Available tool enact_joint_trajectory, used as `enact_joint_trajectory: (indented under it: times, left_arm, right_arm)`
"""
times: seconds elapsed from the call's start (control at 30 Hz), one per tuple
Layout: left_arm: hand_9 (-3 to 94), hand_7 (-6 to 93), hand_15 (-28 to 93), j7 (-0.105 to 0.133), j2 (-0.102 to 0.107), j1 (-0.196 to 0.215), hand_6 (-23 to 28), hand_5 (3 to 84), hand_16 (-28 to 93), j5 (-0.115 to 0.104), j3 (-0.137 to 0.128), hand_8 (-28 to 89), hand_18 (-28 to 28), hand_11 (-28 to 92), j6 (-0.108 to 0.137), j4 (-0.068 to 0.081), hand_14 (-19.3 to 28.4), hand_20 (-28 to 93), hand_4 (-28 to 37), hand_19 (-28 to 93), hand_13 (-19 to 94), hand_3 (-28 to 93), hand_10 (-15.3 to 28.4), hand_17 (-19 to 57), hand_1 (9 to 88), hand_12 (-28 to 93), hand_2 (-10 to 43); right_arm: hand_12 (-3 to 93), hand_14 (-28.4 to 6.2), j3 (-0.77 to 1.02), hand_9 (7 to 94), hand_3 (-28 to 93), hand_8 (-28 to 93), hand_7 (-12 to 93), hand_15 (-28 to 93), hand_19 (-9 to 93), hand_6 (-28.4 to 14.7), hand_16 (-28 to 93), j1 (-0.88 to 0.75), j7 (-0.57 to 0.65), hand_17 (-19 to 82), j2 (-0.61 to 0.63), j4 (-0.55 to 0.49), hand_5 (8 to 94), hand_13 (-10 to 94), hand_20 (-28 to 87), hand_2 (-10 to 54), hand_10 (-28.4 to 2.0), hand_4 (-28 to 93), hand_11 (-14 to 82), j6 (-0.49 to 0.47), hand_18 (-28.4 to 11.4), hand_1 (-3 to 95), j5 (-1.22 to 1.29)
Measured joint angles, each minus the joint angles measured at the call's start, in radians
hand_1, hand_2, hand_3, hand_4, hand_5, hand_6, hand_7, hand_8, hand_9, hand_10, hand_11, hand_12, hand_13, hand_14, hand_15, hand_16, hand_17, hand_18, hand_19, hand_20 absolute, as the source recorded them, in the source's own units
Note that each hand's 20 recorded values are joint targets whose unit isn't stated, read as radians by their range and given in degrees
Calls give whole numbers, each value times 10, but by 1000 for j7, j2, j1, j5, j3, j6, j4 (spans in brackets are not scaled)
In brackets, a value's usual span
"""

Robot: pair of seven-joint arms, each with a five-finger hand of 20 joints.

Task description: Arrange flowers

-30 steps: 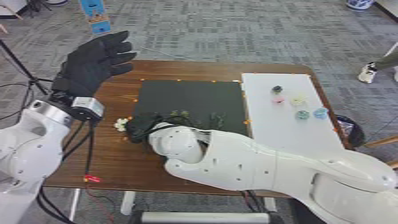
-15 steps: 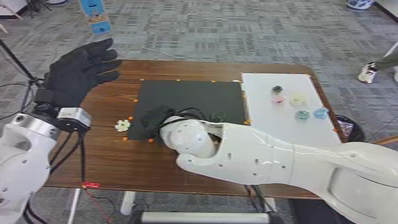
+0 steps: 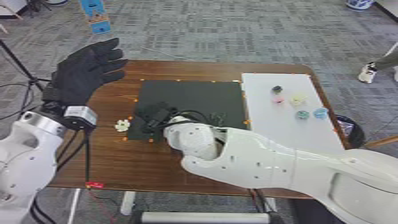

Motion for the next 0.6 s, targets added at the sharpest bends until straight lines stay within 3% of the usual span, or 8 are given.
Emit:
enact_joint_trajectory:
  times: [0.33,0.6]
  left_arm:
    - [295,203,294,-6,3,-91,30,311,7,0,76,-98,227,250,-12,37,150,92,-283,460,243,713,128,-91,239,178,-25]
    - [295,203,296,-11,3,-133,30,311,7,-1,101,-99,227,249,-23,51,149,92,-283,461,244,711,130,-91,239,177,-24]
  right_arm:
    - [373,-41,28,758,932,-96,100,875,932,-14,402,-18,24,536,-67,76,214,808,730,189,-116,-79,608,-39,-222,256,37]
    - [372,-41,45,768,932,-106,119,878,932,4,395,-38,15,537,-78,65,225,812,727,193,-116,-77,616,-59,-222,258,44]
